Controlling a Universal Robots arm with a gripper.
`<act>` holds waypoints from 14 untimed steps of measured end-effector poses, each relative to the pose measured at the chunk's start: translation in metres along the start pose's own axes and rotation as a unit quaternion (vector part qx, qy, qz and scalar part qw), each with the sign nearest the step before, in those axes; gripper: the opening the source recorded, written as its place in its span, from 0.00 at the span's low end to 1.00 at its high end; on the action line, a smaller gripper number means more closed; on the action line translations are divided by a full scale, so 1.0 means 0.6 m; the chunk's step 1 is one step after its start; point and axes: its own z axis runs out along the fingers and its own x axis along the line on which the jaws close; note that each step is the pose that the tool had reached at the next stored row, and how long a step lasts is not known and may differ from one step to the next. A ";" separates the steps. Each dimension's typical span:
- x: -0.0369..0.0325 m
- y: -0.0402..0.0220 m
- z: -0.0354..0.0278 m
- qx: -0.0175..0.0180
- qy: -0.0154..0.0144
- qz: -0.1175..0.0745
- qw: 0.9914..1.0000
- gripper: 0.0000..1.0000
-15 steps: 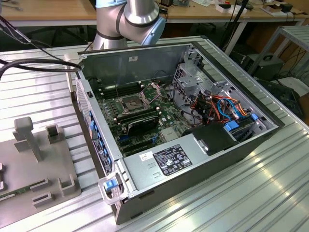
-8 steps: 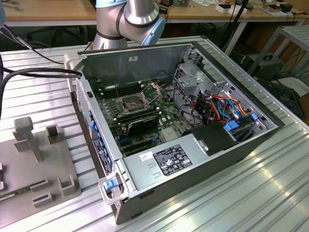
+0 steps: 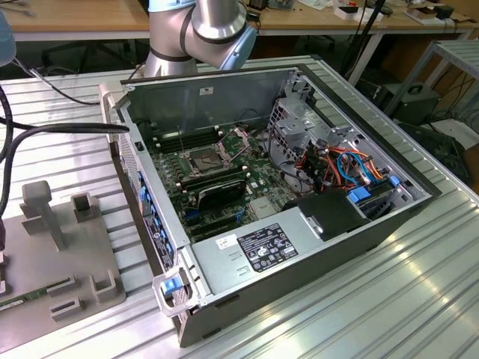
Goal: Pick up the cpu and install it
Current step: 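Pick up the cpu and move it towards the insertion slot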
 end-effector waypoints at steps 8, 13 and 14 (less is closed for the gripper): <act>-0.006 -0.002 0.049 0.000 0.000 0.000 1.000 0.67; -0.006 -0.002 0.052 0.000 0.000 0.000 1.000 0.67; -0.006 -0.002 0.052 0.000 0.000 0.000 1.000 0.67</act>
